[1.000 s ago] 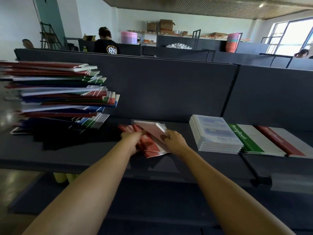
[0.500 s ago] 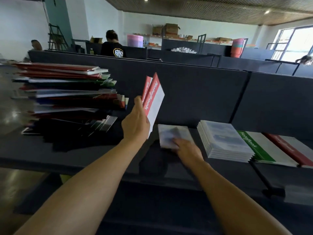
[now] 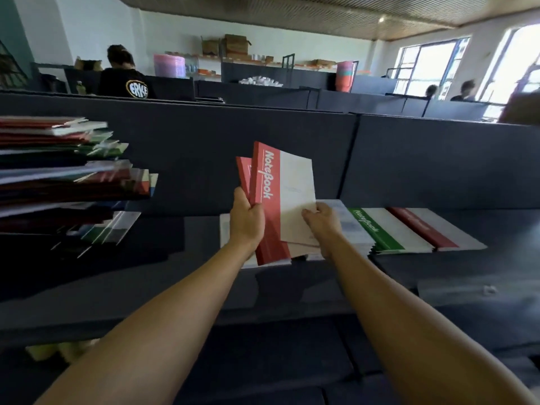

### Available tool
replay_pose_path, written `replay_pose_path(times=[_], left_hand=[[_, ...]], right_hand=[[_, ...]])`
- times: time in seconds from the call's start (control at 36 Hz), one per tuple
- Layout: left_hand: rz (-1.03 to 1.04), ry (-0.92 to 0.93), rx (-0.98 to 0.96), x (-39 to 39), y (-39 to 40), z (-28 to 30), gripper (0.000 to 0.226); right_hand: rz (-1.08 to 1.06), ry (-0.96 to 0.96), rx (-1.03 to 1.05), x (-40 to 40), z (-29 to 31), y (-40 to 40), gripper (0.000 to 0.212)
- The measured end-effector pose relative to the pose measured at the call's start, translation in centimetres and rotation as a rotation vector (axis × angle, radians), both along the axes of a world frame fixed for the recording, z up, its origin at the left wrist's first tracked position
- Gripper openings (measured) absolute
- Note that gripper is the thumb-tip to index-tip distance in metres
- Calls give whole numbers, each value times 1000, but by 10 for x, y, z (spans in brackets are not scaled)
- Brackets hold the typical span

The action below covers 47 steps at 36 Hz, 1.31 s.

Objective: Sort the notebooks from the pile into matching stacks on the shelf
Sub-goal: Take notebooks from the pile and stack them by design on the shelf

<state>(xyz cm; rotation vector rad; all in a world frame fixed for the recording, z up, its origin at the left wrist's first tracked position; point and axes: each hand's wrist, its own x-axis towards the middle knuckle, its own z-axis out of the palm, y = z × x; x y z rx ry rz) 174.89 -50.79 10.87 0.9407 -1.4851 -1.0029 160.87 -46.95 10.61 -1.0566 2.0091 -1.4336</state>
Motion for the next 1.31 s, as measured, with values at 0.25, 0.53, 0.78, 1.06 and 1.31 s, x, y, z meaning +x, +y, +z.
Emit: replay_pose_path(times=[0.25, 0.53, 0.78, 1.06, 1.31], left_hand=[[-253, -124, 38, -119, 46, -3, 41], [-234, -22, 101, -266, 135, 13, 49], [-271, -24, 75, -348, 147, 4, 33], [-296, -175, 173, -387, 137, -39, 52], [-228, -314, 175, -414, 91, -12, 94]], right_hand=[[-191, 92, -127, -114, 8, 86, 33], [-225, 145, -56, -256, 13, 162, 35], [-261, -34, -107, -341, -3, 174, 27], [-118, 127, 261, -383, -38, 173, 18], [-297, 10, 113, -414, -16, 129, 38]])
